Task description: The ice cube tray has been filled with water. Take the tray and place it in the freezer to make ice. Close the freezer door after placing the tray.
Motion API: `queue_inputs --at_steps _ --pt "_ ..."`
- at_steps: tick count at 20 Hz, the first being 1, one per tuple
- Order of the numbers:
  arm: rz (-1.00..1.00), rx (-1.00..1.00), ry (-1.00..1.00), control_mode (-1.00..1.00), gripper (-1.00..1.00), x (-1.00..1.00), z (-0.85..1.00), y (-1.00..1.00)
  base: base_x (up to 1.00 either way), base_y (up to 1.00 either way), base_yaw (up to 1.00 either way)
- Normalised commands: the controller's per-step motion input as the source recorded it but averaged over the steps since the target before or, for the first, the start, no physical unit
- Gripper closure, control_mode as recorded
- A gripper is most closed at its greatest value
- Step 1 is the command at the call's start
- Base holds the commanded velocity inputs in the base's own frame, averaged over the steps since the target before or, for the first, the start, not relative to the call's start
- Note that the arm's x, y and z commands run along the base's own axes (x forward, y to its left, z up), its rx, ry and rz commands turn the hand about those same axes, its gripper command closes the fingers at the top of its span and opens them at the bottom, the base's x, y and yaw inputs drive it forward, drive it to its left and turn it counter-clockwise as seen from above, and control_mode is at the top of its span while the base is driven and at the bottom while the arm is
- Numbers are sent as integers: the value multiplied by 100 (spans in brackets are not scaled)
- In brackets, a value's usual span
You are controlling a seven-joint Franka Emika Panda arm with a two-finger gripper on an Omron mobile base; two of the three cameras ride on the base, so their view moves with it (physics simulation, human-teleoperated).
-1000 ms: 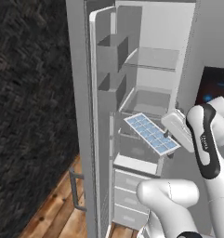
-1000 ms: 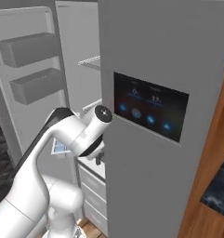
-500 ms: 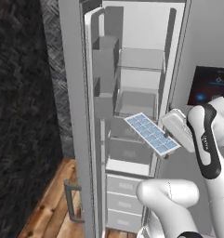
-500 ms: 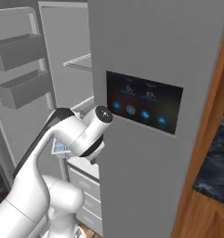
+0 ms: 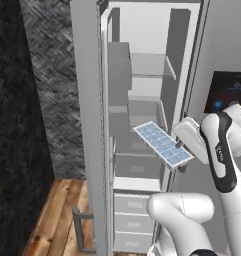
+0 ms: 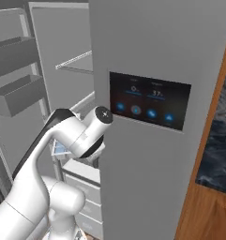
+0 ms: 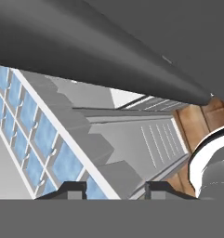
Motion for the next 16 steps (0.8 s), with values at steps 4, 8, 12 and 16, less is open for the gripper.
queue_inputs --at_steps 4,8,12,16 --pt "0 0 0 100 100 0 0 0 16 25 -29" --pt "0 0 0 100 100 0 0 0 17 36 -29" --pt "0 0 0 100 100 0 0 0 14 39 -29" --pt "0 0 0 100 100 0 0 0 9 23 -27"
